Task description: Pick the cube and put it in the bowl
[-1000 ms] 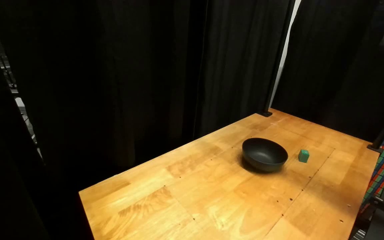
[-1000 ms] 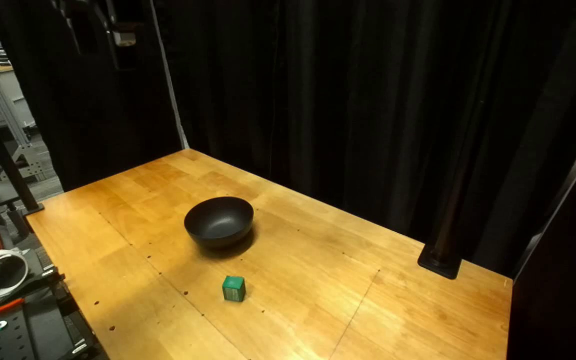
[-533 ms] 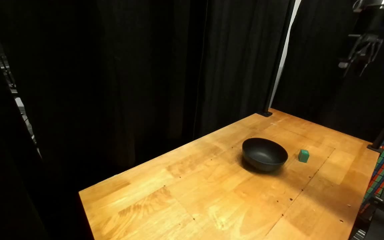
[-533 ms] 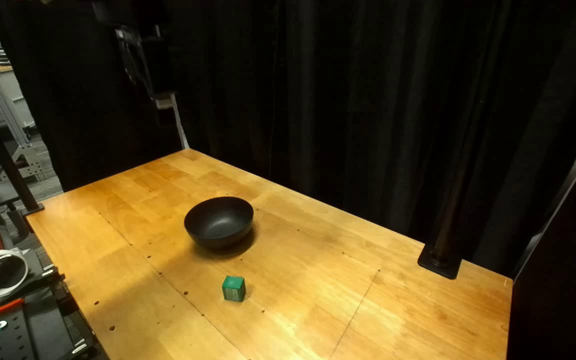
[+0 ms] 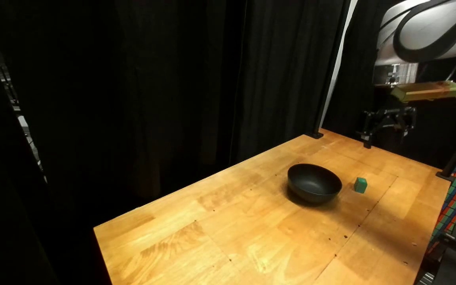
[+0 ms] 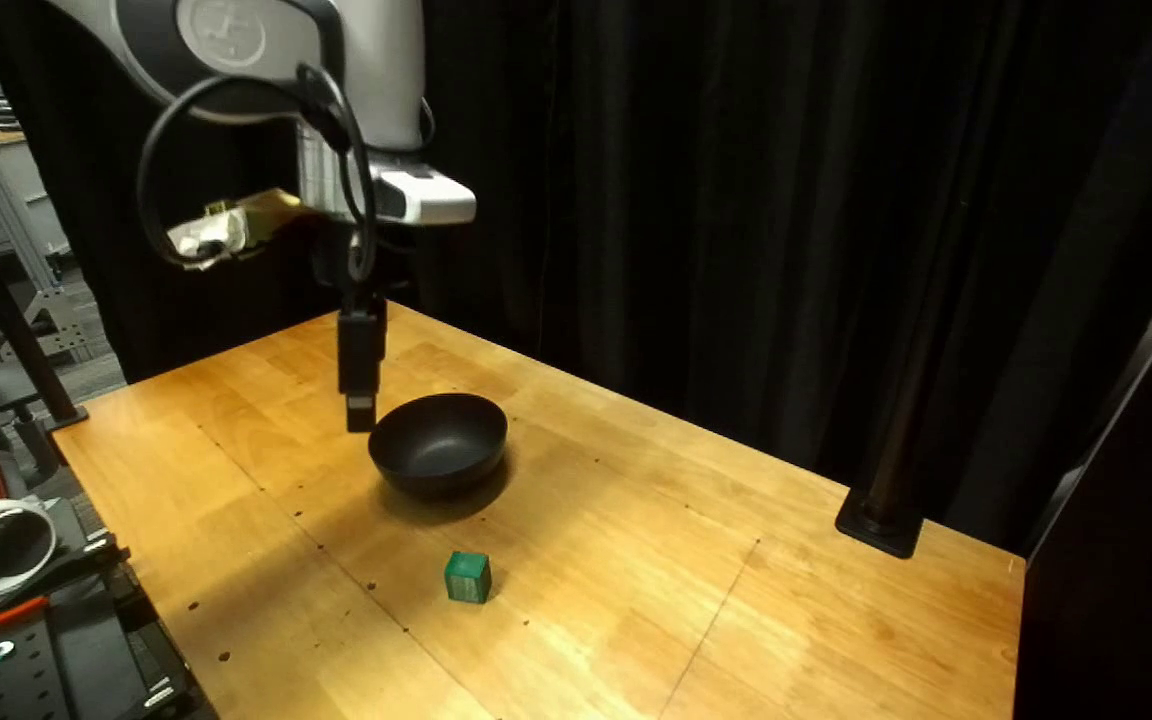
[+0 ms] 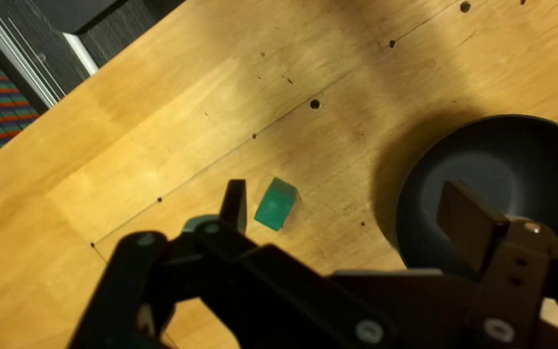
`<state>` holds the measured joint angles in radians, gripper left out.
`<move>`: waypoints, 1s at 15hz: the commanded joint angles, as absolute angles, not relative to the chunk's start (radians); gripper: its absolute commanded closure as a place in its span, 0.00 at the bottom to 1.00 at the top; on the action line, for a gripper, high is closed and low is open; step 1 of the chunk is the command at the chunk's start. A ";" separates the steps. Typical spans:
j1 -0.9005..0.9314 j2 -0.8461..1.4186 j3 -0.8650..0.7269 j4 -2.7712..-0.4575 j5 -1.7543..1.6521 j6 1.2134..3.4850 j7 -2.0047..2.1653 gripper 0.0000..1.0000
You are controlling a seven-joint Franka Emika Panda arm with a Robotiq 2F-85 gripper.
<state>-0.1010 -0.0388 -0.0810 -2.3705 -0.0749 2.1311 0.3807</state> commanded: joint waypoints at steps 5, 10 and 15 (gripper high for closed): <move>-0.131 0.213 -0.128 -2.336 0.074 2.342 0.377 0.00; -0.151 0.306 -0.138 -2.316 0.189 2.471 0.339 0.00; -0.152 0.376 -0.156 -2.288 0.201 2.541 0.354 0.00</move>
<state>-0.1519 0.3337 -0.1439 -2.3214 0.1777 2.5076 0.3686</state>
